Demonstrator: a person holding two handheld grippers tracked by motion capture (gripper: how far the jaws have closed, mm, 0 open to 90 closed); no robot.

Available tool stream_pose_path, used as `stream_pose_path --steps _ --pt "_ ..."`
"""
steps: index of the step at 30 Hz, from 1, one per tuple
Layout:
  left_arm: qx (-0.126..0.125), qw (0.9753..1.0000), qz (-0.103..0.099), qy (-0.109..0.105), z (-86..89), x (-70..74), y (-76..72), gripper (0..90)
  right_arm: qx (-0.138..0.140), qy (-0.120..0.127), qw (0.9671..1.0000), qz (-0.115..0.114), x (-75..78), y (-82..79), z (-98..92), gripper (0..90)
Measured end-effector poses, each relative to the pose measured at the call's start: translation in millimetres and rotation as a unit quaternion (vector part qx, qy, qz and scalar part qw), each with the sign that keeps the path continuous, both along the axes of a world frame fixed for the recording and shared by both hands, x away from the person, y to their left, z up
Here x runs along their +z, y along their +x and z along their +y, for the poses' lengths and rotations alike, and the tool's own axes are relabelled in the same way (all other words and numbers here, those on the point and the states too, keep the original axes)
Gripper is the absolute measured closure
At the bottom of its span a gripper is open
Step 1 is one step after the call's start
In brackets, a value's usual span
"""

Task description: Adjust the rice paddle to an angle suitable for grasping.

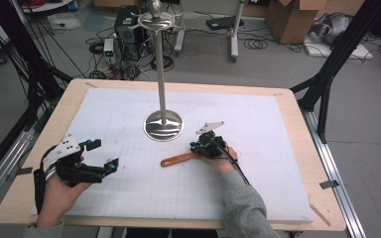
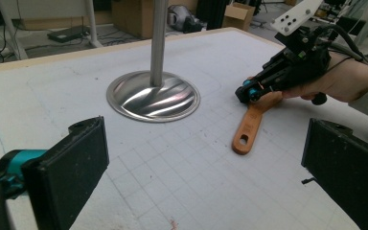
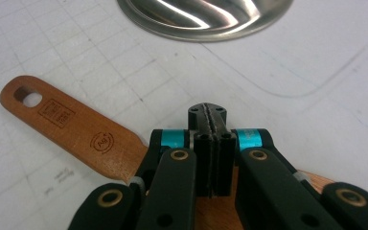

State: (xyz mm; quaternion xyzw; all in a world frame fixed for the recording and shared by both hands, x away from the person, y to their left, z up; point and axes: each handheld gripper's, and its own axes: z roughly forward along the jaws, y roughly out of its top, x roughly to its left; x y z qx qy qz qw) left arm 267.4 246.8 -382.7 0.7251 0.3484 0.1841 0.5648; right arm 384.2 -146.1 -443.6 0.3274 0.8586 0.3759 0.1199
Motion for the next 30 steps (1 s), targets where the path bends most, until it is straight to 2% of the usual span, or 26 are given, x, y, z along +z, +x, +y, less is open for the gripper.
stream_pose_path --steps 11,19,24,30 --pt "-0.008 1.0000 0.003 0.002 -6.7 -1.0 3.5 2.7 -0.013 -0.001 0.9999 0.002 0.5 -5.5 -27.6 90.0" --pt "-0.013 0.9999 0.003 0.002 -10.3 -1.4 6.0 2.7 -0.033 0.001 0.9994 0.005 0.4 -8.4 -48.4 90.0" --pt "-0.016 0.9999 0.003 0.003 -13.5 -1.6 7.5 2.7 -0.047 0.011 0.9988 0.010 -0.6 -13.2 -63.8 90.0" --pt "-0.022 0.9997 0.005 0.007 -17.5 -2.2 9.4 2.7 -0.054 0.004 0.9985 0.004 -0.1 -22.2 -77.6 90.0"
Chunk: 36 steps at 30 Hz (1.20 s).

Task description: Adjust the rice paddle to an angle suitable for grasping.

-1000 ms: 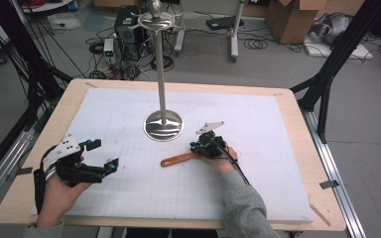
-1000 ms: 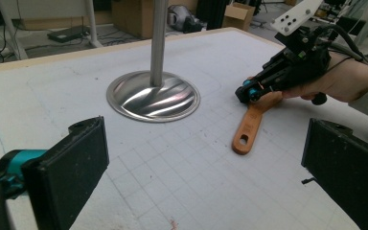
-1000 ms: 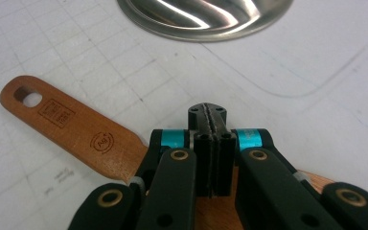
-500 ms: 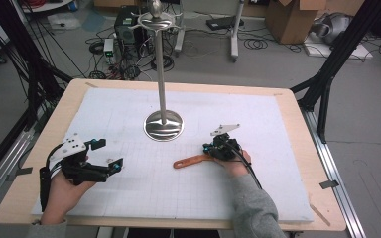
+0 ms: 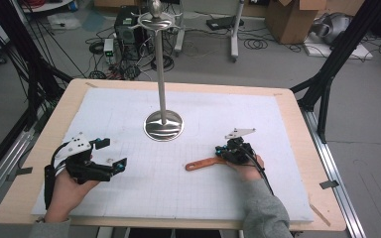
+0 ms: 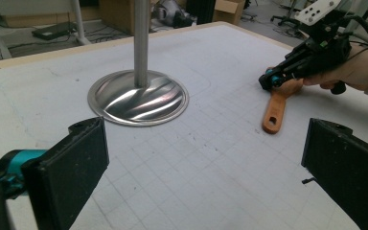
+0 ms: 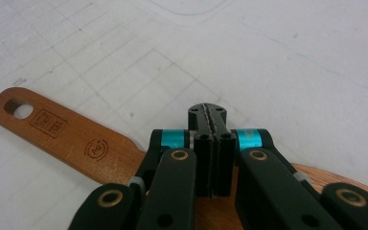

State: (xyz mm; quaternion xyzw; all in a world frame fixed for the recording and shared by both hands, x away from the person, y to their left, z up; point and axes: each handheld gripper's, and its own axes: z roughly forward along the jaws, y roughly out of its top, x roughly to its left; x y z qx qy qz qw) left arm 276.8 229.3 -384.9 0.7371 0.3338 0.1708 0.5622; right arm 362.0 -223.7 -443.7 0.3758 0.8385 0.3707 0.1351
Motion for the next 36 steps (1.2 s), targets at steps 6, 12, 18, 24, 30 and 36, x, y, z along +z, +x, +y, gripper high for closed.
stream_pose_path --steps 6,12,18,24,30,36 --pt "-0.004 1.0000 0.000 0.000 -3.3 -0.5 1.8 2.7 -0.004 -0.001 1.0000 0.002 0.5 -12.2 -14.8 90.0" --pt "-0.009 1.0000 0.000 0.002 -5.6 0.0 2.5 2.7 -0.011 -0.004 0.9999 0.003 0.7 -27.0 -28.8 90.0" --pt "-0.009 1.0000 0.000 0.001 -7.3 -0.1 2.4 2.7 -0.020 0.004 0.9998 0.007 0.4 -41.1 -44.2 90.0" --pt "-0.013 0.9999 0.005 0.004 -11.5 -2.7 4.5 2.7 -0.010 -0.019 0.9997 -0.009 3.6 -46.1 -39.5 90.0" --pt "-0.016 0.9998 0.005 0.007 -14.6 -3.1 7.2 2.7 0.021 -0.001 0.9993 -0.030 11.8 -64.1 -34.4 90.0" --pt "-0.018 0.9998 0.001 0.006 -16.6 -1.9 9.0 2.7 0.054 0.008 0.9982 -0.024 7.7 -82.1 -28.2 89.9"
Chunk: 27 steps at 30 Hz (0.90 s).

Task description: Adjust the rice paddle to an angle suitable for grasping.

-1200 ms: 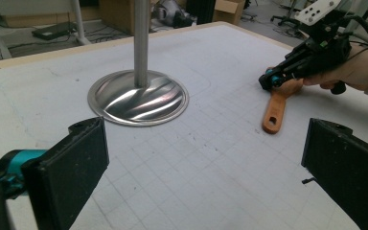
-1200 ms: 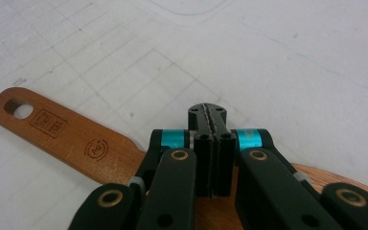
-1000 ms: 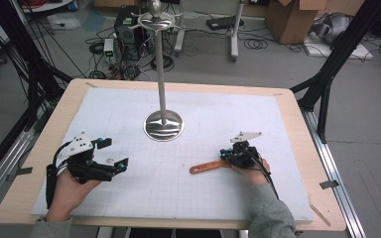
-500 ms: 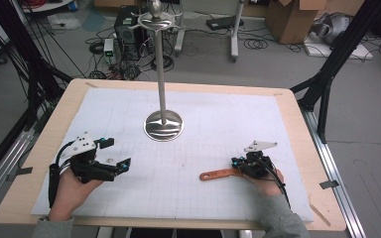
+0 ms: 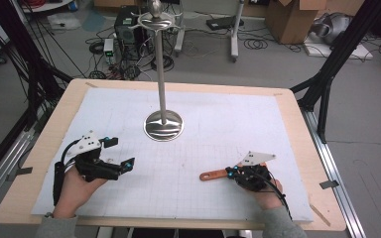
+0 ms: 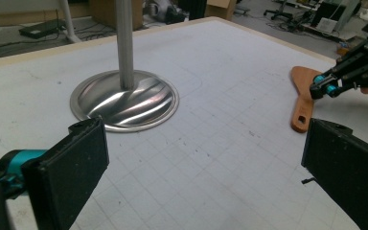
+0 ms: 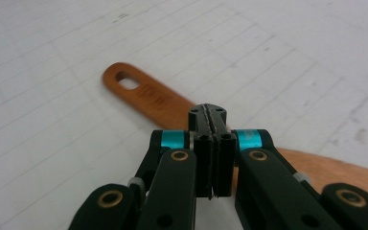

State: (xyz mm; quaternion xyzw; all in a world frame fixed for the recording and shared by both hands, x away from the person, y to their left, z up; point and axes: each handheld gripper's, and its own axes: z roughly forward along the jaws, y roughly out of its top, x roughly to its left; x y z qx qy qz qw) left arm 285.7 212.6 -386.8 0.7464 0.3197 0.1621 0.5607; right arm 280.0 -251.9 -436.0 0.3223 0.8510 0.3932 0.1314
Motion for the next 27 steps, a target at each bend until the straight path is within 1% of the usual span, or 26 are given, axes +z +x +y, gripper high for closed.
stream_pose_path --steps 3,4,6,12,16,21,23,27 --pt "-0.001 1.0000 -0.001 0.000 -1.1 0.9 0.5 2.7 0.012 0.006 0.9999 0.004 -1.1 -5.6 3.7 89.9" --pt "-0.001 1.0000 0.000 -0.002 -1.7 0.8 0.5 2.7 0.018 0.005 0.9998 0.002 -1.2 -6.4 4.9 89.9" --pt "-0.003 1.0000 0.000 0.000 -1.7 0.7 1.1 2.7 0.027 0.004 0.9996 0.005 -2.0 -7.9 8.4 89.9" --pt "0.002 1.0000 0.000 -0.001 -0.3 0.2 0.5 2.7 0.055 -0.010 0.9984 0.010 -6.3 -8.0 23.1 90.0" --pt "0.002 1.0000 -0.001 0.001 2.0 0.5 -1.2 2.7 0.055 -0.011 0.9983 0.014 -7.1 -5.7 26.2 89.9" --pt "0.008 1.0000 0.000 0.002 4.2 0.0 -4.1 2.7 0.056 -0.013 0.9983 0.011 -7.6 -0.6 31.2 90.0" --pt "0.010 0.9999 0.000 0.003 5.3 -0.4 -4.7 2.7 0.055 -0.016 0.9983 0.012 -7.4 3.6 35.0 89.9" --pt "0.011 0.9999 0.003 0.003 6.6 -1.6 -6.0 2.7 0.054 -0.014 0.9983 0.015 -7.5 8.7 37.8 89.9"
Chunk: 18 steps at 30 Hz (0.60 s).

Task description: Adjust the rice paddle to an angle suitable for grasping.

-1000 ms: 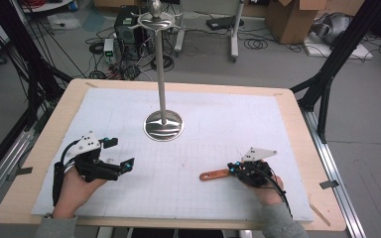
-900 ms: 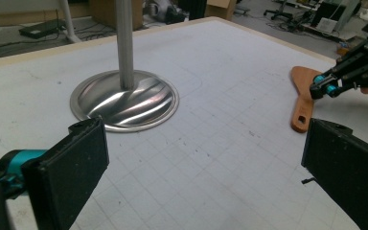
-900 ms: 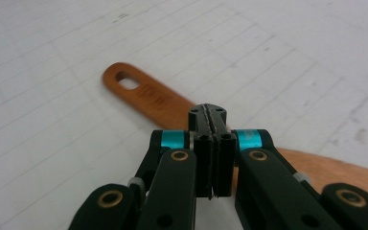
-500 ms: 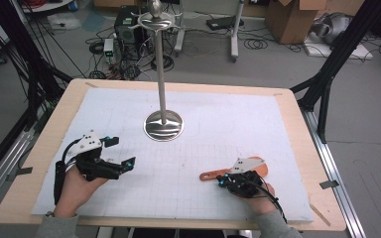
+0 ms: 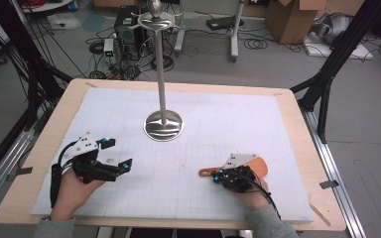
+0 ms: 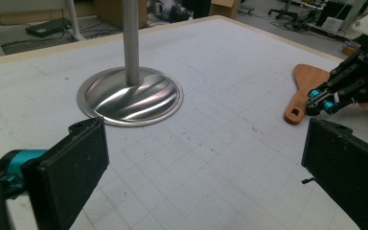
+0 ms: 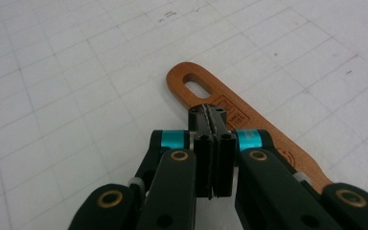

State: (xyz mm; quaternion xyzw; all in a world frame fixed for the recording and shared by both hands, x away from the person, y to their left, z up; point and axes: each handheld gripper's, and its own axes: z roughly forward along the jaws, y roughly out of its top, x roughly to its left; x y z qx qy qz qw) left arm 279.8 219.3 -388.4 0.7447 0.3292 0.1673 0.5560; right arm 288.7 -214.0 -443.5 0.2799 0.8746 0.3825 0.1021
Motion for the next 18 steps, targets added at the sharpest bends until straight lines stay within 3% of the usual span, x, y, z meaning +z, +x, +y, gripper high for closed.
stream_pose_path --steps 18 --pt "0.009 1.0000 0.000 0.000 7.9 -0.4 -5.3 2.7 -0.023 -0.003 0.9997 -0.001 0.4 32.0 15.0 89.9"
